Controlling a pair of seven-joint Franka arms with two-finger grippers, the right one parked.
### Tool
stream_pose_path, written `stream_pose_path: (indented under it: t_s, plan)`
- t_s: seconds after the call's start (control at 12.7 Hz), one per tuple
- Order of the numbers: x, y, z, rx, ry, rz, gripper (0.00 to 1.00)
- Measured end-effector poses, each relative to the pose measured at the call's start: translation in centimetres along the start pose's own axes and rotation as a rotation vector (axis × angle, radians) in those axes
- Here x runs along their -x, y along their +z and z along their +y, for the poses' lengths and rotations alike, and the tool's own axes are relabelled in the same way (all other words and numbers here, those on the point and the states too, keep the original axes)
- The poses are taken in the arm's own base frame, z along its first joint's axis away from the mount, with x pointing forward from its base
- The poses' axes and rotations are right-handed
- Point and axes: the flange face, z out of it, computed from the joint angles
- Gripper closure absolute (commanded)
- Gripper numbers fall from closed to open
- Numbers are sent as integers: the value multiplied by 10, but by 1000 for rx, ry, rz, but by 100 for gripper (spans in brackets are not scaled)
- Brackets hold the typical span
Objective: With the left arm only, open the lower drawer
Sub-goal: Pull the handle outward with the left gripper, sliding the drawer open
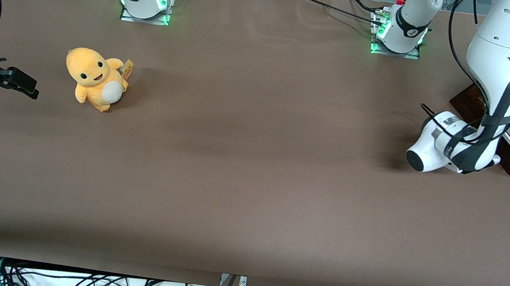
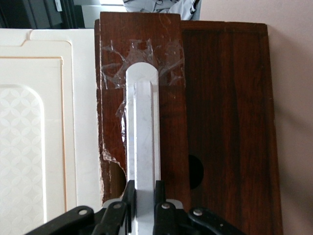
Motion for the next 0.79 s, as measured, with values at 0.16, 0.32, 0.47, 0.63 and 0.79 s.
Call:
stream_pose_path:
  t_s: [0.16, 0.32, 0.47, 0.63, 0.79]
  plan:
    - [0, -4, 0, 3, 2, -1, 94]
    - [3, -24, 1, 4, 1, 11, 94]
    - [5, -37, 5, -4, 3, 13, 94]
    - [3, -40, 10, -12, 9, 13, 94]
    - [1, -42, 12, -16, 9, 9, 94]
